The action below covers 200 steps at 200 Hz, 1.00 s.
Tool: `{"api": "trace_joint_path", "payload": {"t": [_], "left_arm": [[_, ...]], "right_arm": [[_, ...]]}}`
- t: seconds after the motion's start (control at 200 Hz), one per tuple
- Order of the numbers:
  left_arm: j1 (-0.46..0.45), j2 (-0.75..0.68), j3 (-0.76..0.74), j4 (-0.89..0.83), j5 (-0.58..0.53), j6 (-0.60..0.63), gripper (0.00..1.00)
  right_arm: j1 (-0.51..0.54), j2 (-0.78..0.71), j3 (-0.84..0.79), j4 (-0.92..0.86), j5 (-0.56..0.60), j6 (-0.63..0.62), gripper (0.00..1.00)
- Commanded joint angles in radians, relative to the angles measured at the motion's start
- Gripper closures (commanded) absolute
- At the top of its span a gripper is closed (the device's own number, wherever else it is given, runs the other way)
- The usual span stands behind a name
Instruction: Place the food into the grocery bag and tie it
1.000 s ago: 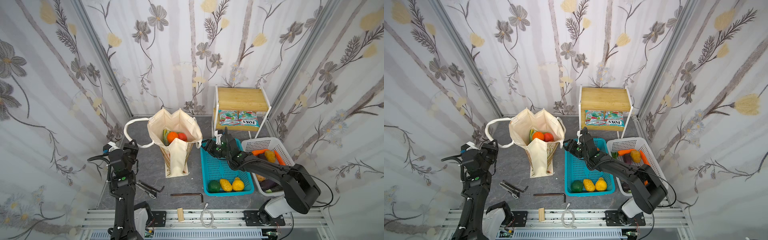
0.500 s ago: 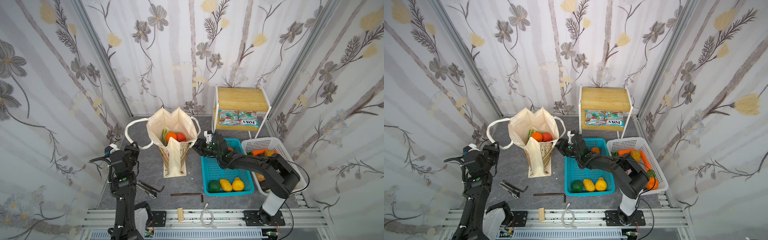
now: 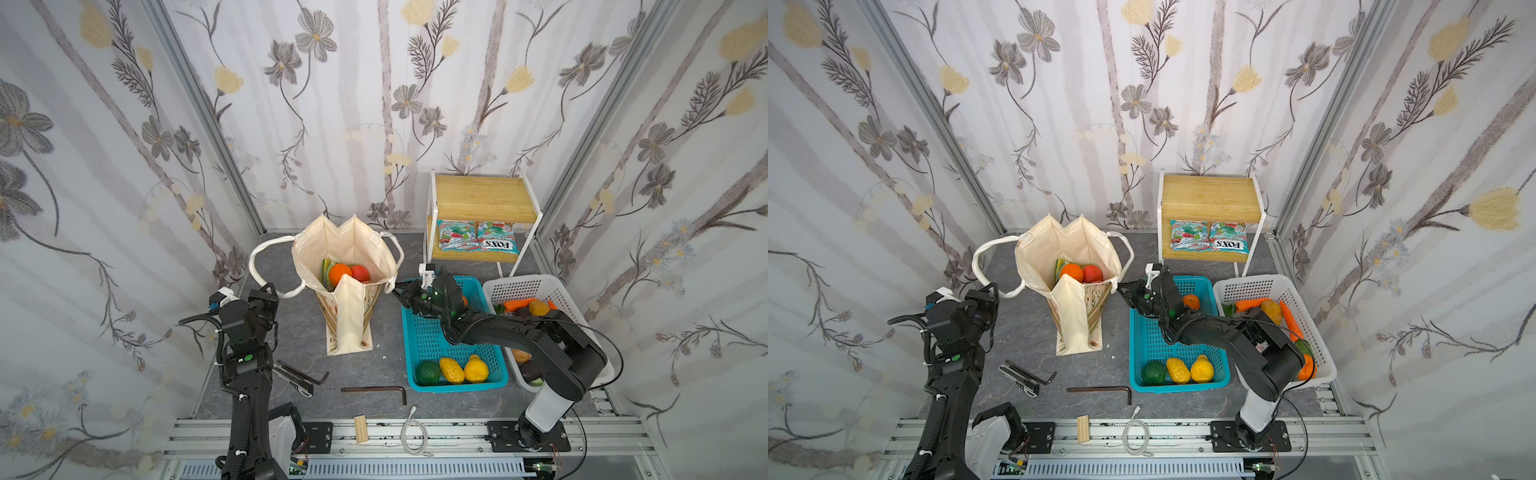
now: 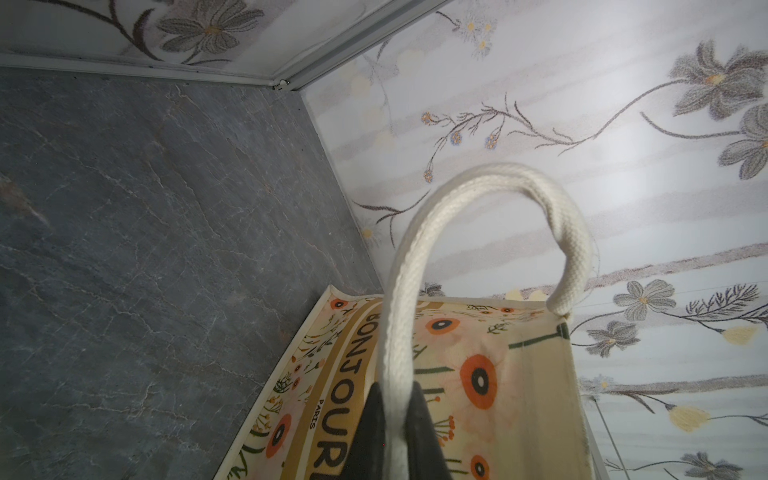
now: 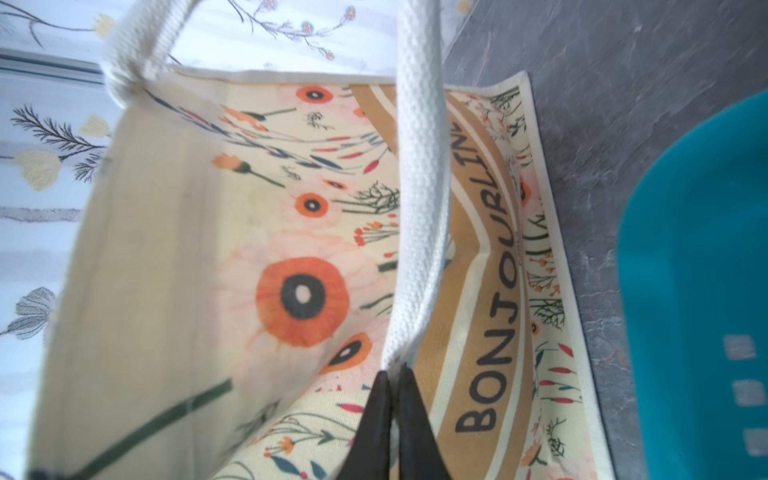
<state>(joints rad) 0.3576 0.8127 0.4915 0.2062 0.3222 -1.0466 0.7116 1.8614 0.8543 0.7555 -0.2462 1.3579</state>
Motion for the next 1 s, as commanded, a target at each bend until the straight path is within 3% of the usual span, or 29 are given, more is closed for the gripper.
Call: {"api": "trace_joint_path", "payload": {"t": [0.0,0.18,0.355,0.615,0.779,0.869,0.994], "left_arm": [[0.004,0.005,0.007,0.029,-0.010,0.010,1.00],[0.004,0.002,0.005,0.032,-0.006,0.011,1.00],[0.004,-0.007,0.031,0.026,0.004,0.051,1.00],[0.002,-0.005,0.157,-0.005,0.081,0.156,1.00],[0.000,0.014,0.216,-0.006,0.145,0.121,1.00],[-0.050,0.043,0.278,-0.004,0.196,0.115,1.00],[-0.172,0.065,0.361,-0.005,0.153,0.144,1.00]], "right_arm": [[-0.001,0.005,0.018,-0.023,0.007,-0.033,1.00],[0.019,0.066,0.065,0.031,-0.027,-0.003,1.00],[0.019,-0.027,0.014,-0.078,0.117,-0.078,1.00],[0.014,-0.241,0.095,-0.478,0.334,-0.505,1.00],[0.034,-0.344,0.152,-0.575,0.441,-0.719,1.00],[0.043,-0.386,0.166,-0.546,0.425,-0.823,1.00],[0.073,-0.381,0.232,-0.512,0.333,-1.018,1.00]]}}
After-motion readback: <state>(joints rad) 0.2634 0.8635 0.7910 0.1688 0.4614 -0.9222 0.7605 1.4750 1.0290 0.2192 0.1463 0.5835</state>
